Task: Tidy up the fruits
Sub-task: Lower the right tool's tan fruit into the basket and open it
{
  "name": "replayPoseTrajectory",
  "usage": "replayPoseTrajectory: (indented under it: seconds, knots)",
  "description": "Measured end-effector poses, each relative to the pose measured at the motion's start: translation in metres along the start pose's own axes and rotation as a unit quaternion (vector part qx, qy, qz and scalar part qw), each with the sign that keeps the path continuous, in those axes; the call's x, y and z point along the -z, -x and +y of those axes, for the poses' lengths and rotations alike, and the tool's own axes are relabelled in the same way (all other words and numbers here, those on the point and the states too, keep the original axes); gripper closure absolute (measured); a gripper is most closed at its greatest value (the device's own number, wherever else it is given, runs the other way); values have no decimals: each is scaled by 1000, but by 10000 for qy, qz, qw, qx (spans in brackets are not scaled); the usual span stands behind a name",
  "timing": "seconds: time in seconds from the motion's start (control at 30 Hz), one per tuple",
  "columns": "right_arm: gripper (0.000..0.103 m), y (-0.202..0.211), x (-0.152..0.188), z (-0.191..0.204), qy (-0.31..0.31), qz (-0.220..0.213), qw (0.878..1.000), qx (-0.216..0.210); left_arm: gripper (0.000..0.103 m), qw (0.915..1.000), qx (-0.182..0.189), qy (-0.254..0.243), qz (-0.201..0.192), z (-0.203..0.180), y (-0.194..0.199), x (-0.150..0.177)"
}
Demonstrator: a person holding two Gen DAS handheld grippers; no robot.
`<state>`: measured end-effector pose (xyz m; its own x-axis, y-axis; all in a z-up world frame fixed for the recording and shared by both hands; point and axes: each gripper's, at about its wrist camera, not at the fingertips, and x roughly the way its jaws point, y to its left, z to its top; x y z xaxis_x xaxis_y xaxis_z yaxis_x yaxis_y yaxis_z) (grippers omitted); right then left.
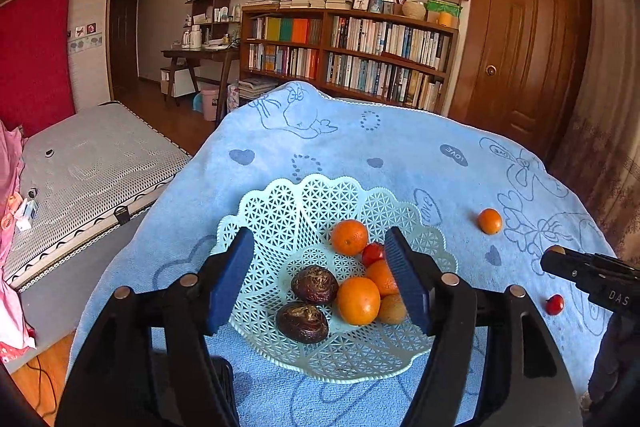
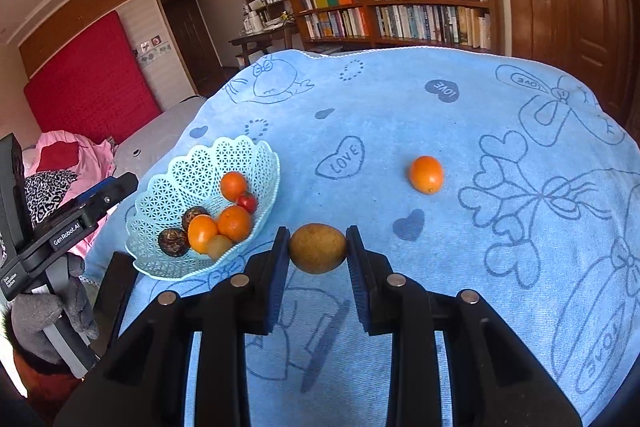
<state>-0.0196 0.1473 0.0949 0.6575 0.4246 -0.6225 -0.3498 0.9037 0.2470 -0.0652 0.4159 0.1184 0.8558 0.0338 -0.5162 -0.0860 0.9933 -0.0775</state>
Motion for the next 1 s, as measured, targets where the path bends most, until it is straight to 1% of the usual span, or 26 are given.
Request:
replayPoseTrajectory:
  seconds: [0.03,0.07,0.27,0.53,0.6,0.67,0.73,0.97,1.0]
  knots:
    - [74,-4,-2,8,59,20,10000,-63,21,10000,-6,10,-21,2,1,0]
    - [74,-7,-4,16,120,44,9998,-142,20,10000,-12,16,-38,4,2,-1]
    - [74,-30,-8,61,431,217,9970,-597,19,9998,-40,168,-111,14,7,-3]
    - [74,-57,-4,107,670,459,9914,-1026,18,9995,-14,275,-141,20,8,-3]
    - [72,-60,-5,110,608,468,9899,-1190,17,9995,-16,297,-114,21,6,-2]
    - [70,-60,-5,110,584,447,9897,-1233,13,9994,-15,326,-101,22,5,-1]
    - [68,-57,-4,108,590,385,9908,-1152,12,9993,-21,347,-113,24,6,-1]
    - [66,-54,-1,80,185,344,9944,-978,7,9993,-25,353,-79,23,3,1]
    - [61,-54,1,76,142,344,9948,-944,7,9994,-20,348,-60,22,2,1]
